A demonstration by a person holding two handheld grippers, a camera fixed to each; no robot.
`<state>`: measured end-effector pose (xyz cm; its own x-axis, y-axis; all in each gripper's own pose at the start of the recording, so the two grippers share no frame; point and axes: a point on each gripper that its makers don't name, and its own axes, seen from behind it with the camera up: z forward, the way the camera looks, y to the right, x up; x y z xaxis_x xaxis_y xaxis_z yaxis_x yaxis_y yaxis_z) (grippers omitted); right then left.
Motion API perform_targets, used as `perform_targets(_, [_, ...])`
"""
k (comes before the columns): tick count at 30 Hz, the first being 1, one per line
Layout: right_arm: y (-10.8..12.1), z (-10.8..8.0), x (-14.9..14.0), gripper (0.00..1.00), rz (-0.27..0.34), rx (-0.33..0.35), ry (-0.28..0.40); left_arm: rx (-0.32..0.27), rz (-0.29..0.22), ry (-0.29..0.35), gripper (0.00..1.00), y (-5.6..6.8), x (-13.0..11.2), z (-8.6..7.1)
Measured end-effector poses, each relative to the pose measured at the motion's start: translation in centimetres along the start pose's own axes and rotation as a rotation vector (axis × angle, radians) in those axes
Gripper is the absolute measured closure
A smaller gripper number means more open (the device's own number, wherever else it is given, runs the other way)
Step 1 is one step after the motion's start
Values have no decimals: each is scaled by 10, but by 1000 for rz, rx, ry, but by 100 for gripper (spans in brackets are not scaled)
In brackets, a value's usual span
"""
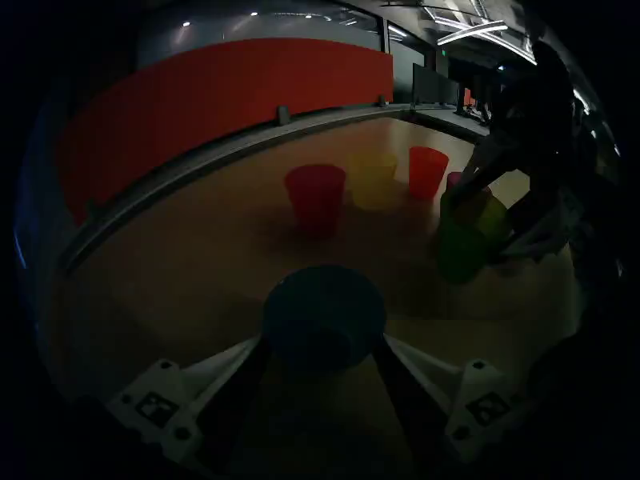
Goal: Pour water
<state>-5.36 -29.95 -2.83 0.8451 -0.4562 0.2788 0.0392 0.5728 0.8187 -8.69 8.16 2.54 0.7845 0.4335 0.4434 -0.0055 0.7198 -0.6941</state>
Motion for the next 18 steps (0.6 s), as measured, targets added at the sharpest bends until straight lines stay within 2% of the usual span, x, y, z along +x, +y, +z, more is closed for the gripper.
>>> perform_targets(6, [-2,6,-2,0,-2,-2,-2,24,2,-19,7,-7,-7,-4])
perform_targets(18, [-2,15,-16,0,2,-10,-21,42,-9,-37,6,-8,-25,-19])
